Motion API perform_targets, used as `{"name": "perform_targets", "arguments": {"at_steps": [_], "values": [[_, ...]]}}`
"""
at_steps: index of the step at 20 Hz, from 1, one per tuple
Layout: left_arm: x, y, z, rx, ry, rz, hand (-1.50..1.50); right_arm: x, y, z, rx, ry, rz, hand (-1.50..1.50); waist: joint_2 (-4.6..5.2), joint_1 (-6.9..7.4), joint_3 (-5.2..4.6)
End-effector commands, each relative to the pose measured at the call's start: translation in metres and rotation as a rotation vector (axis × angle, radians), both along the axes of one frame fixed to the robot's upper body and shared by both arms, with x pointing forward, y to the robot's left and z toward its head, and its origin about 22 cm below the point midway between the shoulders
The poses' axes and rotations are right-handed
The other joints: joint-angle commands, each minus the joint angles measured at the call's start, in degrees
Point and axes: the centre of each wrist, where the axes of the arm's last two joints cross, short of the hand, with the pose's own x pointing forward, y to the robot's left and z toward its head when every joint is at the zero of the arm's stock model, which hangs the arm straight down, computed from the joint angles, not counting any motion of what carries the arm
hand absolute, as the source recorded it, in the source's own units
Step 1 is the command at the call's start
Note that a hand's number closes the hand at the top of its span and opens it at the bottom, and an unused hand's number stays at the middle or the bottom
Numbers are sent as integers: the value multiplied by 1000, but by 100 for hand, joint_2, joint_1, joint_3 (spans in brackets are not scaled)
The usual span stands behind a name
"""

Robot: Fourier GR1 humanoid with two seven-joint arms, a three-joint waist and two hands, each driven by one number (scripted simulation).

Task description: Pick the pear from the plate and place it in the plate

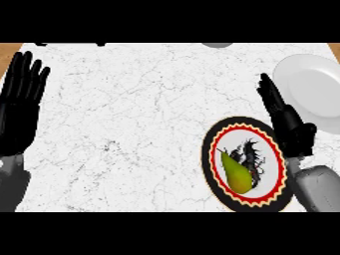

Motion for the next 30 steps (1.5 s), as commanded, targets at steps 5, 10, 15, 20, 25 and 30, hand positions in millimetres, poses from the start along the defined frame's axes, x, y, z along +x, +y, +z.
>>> {"name": "perform_targets", "arguments": {"at_steps": [5, 10, 15, 20, 25, 30], "values": [[0, -14, 18, 234, -50, -181, 0, -32, 15, -98, 166, 824, 245, -150, 427, 519, 42], [2, -38, 8, 322, 10, -334, 0, -4, 7, -66, -383, 856, 670, -150, 327, 752, -24], [-2, -40, -11, 378, 69, -342, 0, 48, 14, -21, -635, 800, 876, -150, 173, 604, -28], [-2, -37, -15, 374, 79, -286, 0, 86, 55, -3, -767, 846, 990, -150, 70, 320, -33], [-2, -39, -21, 369, 94, -279, 0, 119, 70, 5, -763, 1054, 1033, -150, 75, 265, -40], [-1, -30, -10, 356, 89, -284, 0, 132, 88, 12, -833, 1195, 1168, -150, 52, 210, -47]]}}
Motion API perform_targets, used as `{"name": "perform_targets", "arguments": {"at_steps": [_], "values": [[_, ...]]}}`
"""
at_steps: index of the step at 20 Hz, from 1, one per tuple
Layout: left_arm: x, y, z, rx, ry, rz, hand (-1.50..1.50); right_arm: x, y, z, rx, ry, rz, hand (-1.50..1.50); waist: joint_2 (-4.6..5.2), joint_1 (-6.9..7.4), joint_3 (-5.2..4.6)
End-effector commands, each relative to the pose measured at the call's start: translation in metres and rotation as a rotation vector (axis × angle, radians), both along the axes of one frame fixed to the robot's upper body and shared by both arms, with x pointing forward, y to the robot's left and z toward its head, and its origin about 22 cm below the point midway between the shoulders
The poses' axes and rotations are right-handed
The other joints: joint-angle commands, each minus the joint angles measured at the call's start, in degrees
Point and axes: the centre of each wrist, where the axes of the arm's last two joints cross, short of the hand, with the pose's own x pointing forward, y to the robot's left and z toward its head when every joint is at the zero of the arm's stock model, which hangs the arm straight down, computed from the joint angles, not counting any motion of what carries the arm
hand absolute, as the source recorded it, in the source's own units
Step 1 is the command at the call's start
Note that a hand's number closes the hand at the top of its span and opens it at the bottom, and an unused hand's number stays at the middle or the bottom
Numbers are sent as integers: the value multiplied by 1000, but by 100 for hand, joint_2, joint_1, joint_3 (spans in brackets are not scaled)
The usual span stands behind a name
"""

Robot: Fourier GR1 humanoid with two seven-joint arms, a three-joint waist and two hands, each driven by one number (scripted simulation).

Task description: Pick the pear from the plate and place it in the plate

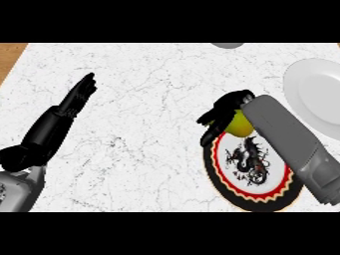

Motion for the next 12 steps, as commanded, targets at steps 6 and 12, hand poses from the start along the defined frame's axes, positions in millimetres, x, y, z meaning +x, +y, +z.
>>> {"name": "perform_targets", "arguments": {"at_steps": [6, 12], "values": [[-1, 9, 12, 8, -11, 2, 0, 24, -9, 13, -210, 157, 144, -150, 20, 3, 14], [13, 12, 10, 18, -20, -15, 0, 34, -9, 20, -209, 177, 73, -150, 70, 1, 14]]}}
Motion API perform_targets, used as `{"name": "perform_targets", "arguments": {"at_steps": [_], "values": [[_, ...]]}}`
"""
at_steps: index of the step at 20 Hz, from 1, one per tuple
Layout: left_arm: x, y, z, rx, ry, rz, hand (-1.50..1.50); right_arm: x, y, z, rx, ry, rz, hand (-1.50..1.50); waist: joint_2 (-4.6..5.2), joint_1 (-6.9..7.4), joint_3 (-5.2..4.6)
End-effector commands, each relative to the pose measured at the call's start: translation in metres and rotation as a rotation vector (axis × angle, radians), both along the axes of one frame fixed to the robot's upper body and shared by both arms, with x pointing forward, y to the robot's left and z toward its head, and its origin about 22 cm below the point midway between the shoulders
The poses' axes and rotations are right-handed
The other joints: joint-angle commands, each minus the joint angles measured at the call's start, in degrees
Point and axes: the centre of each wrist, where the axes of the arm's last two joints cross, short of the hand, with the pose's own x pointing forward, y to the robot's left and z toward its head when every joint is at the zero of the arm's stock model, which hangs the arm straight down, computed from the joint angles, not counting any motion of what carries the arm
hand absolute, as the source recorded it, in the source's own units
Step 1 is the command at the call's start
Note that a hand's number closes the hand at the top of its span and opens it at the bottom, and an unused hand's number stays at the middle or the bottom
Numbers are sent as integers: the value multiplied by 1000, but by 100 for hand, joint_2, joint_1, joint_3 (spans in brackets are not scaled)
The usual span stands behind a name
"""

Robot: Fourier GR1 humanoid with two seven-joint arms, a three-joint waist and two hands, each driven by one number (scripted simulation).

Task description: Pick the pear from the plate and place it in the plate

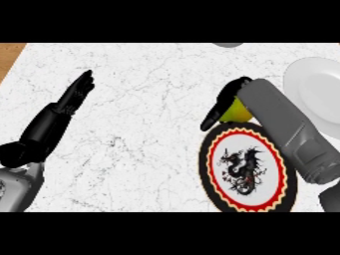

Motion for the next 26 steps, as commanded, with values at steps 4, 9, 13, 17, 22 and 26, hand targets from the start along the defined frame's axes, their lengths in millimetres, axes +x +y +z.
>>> {"name": "perform_targets", "arguments": {"at_steps": [4, 9, 13, 17, 22, 26], "values": [[-1, -16, 8, -15, 5, 3, 0, -3, -9, -16, -15, 93, 25, -150, 4, -20, 7], [-11, -6, -3, -13, 6, -1, 0, -2, -14, -16, -6, 148, 77, -150, -21, -46, 5], [-8, -7, -4, -5, 5, 36, 0, -12, 3, -33, -24, 155, 125, -150, -9, -45, 6], [-8, -1, -8, -1, 18, 10, 0, -15, 5, -40, -31, 187, 145, -150, -6, -49, 4], [-7, 10, -7, -20, 26, 30, 0, -25, 6, -54, -30, 237, 219, -150, -46, -154, 1], [-12, 9, -1, -6, 28, 35, 0, -26, -1, -57, -37, 274, 228, -150, -84, -210, -1]]}}
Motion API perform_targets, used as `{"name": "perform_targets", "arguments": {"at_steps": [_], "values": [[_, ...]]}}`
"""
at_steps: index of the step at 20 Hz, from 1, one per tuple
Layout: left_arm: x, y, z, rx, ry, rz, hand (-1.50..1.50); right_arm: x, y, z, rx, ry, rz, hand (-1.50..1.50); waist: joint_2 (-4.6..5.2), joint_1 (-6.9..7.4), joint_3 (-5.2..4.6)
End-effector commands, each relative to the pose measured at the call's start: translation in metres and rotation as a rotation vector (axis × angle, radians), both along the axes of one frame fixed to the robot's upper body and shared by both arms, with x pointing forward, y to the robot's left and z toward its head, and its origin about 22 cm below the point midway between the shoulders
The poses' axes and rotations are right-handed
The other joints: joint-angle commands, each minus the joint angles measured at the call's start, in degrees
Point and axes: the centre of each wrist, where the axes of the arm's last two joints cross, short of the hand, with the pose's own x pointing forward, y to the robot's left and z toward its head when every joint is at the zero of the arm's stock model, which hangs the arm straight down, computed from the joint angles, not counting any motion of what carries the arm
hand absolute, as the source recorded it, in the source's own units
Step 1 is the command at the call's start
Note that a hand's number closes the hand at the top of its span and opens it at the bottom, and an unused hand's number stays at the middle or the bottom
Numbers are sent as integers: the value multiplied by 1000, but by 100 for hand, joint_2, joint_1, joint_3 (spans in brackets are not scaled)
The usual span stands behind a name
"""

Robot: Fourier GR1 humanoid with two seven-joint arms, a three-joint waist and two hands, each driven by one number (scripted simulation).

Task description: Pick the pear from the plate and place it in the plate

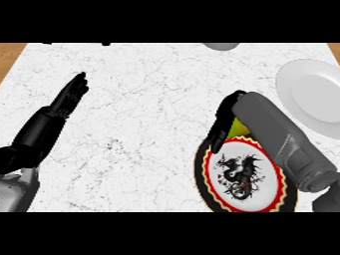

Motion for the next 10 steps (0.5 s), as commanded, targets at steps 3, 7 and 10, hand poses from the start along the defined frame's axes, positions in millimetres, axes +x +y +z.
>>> {"name": "perform_targets", "arguments": {"at_steps": [3, 7, 10], "values": [[7, -8, 11, -11, -10, 16, 0, -22, 8, -40, -31, 159, 92, -150, 90, -105, 47], [-1, 11, -4, -6, 6, 10, 0, -28, -9, -46, -42, 176, 99, -150, 128, -38, 48], [-8, 2, 0, 9, 9, 0, 0, -32, 0, -51, -54, 194, 130, -150, 69, -85, 46]]}}
